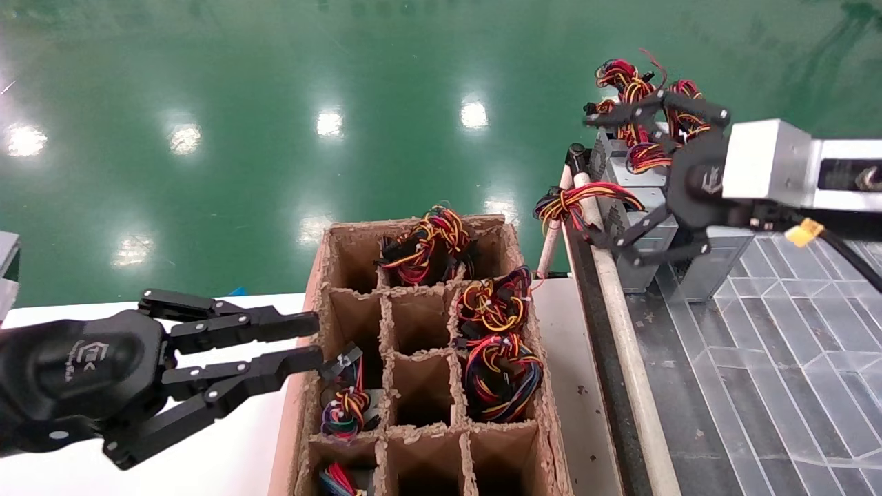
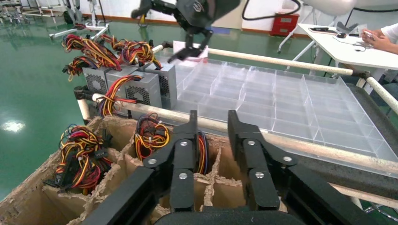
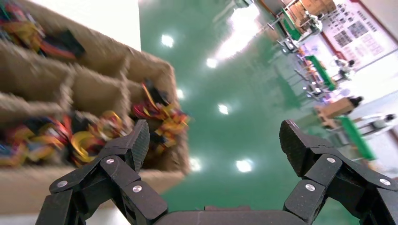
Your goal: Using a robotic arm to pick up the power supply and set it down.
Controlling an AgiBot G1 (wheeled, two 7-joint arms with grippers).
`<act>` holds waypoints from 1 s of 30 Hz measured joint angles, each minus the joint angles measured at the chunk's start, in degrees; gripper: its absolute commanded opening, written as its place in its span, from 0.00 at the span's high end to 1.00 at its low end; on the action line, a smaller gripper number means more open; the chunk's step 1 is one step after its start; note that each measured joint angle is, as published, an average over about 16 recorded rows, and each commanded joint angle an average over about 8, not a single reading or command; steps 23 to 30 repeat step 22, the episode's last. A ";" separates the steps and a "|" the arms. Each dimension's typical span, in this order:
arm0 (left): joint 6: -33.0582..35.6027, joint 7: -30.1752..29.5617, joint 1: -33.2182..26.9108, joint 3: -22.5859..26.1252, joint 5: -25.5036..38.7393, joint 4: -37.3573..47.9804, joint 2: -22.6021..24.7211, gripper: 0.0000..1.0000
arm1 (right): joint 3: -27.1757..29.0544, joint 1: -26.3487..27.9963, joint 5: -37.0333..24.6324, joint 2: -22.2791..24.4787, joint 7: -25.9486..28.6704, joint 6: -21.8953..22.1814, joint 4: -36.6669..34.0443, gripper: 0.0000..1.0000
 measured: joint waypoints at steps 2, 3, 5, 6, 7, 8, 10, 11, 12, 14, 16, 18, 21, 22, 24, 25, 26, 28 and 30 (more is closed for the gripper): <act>0.00 0.00 0.00 0.00 0.00 0.00 0.00 0.00 | 0.80 -2.34 1.54 0.56 2.96 0.10 2.40 0.00; 0.00 0.00 0.00 0.00 0.00 0.00 0.00 0.00 | 1.21 -3.51 2.31 0.84 4.44 0.15 3.59 0.00; 0.00 0.00 0.00 0.00 0.00 0.00 0.00 0.00 | 2.02 -5.87 3.87 1.41 7.44 0.25 6.01 0.00; 0.00 0.00 0.00 0.00 0.00 0.00 0.00 0.00 | 2.42 -7.04 4.64 1.69 8.92 0.30 7.21 0.00; 0.00 0.00 0.00 0.00 0.00 0.00 0.00 0.00 | 2.82 -8.20 5.41 1.97 10.39 0.35 8.40 0.00; 0.00 0.00 0.00 0.00 0.00 0.00 0.00 0.00 | 3.23 -9.39 6.19 2.26 11.90 0.41 9.62 0.00; 0.00 0.00 0.00 0.00 0.00 0.00 0.00 0.00 | 4.04 -11.73 7.73 2.82 14.86 0.51 12.02 0.00; 0.00 0.00 0.00 0.00 0.00 0.00 0.00 0.00 | 4.44 -12.90 8.50 3.10 16.34 0.56 13.21 0.00; 0.00 0.00 0.00 0.00 0.00 0.00 0.00 0.00 | 4.84 -14.06 9.27 3.38 17.81 0.61 14.40 0.00; 0.00 0.00 0.00 0.00 0.00 0.00 0.00 0.00 | 5.64 -16.40 10.81 3.94 20.77 0.71 16.80 0.00; 0.00 0.00 0.00 0.00 0.00 0.00 0.00 0.00 | 6.24 -18.14 11.96 4.36 22.98 0.78 18.58 0.00; 0.00 0.00 0.00 0.00 0.00 0.00 0.00 0.00 | 6.65 -19.32 12.73 4.64 24.47 0.84 19.78 0.00; 0.00 0.00 0.00 0.00 0.00 0.00 0.00 0.00 | 7.24 -21.05 13.87 5.06 26.66 0.91 21.55 0.00; 0.00 0.00 0.00 0.00 0.00 0.00 0.00 0.00 | 7.44 -21.62 14.25 5.19 27.39 0.93 22.14 0.00; 0.00 0.00 0.00 0.00 0.00 0.00 0.00 0.00 | 7.44 -21.62 14.25 5.19 27.39 0.93 22.14 0.00; 0.00 0.00 0.00 0.00 0.00 0.00 0.00 0.00 | 7.44 -21.62 14.25 5.19 27.39 0.93 22.14 0.00; 0.00 0.00 0.00 0.00 0.00 0.00 0.00 0.00 | 7.44 -21.62 14.25 5.19 27.39 0.93 22.14 0.00; 0.00 0.00 0.00 0.00 0.00 0.00 0.00 0.00 | 7.44 -21.62 14.25 5.19 27.39 0.93 22.14 0.00; 0.00 0.00 0.00 0.00 0.00 0.00 0.00 0.00 | 7.44 -21.62 14.25 5.19 27.39 0.93 22.14 0.00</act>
